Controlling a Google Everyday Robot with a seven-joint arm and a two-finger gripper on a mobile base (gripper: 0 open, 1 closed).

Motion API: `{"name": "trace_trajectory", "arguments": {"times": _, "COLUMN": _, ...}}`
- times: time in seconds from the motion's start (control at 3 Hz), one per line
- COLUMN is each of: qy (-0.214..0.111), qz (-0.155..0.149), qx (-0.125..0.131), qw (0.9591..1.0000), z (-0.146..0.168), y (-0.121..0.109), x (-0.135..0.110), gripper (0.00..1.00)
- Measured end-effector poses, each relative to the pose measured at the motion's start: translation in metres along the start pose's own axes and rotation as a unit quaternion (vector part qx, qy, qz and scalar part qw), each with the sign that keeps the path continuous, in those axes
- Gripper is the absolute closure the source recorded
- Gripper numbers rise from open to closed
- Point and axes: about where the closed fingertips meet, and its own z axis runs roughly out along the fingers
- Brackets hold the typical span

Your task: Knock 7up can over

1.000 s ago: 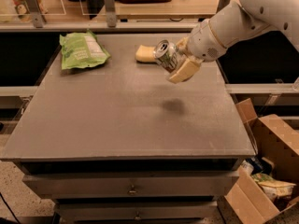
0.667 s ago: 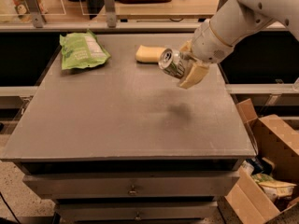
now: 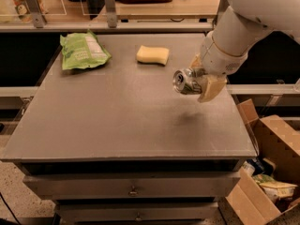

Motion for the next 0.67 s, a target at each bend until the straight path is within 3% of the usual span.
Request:
{"name": "trace_trajectory", "arguments": {"times": 0.33, "qy": 0.034, "qz": -0.014, "qx": -0.015, "qw": 0.9992, "z": 0.005, "y": 0.021, "x": 0.007, "gripper": 0.59}}
{"name": "trace_trajectory", "arguments": {"times": 0.67, "qy": 0.043, "qz": -0.021, "qx": -0.04, "qw": 0.9981, "z": 0.014, "y": 0.039, "x": 0.009, "gripper": 0.35}}
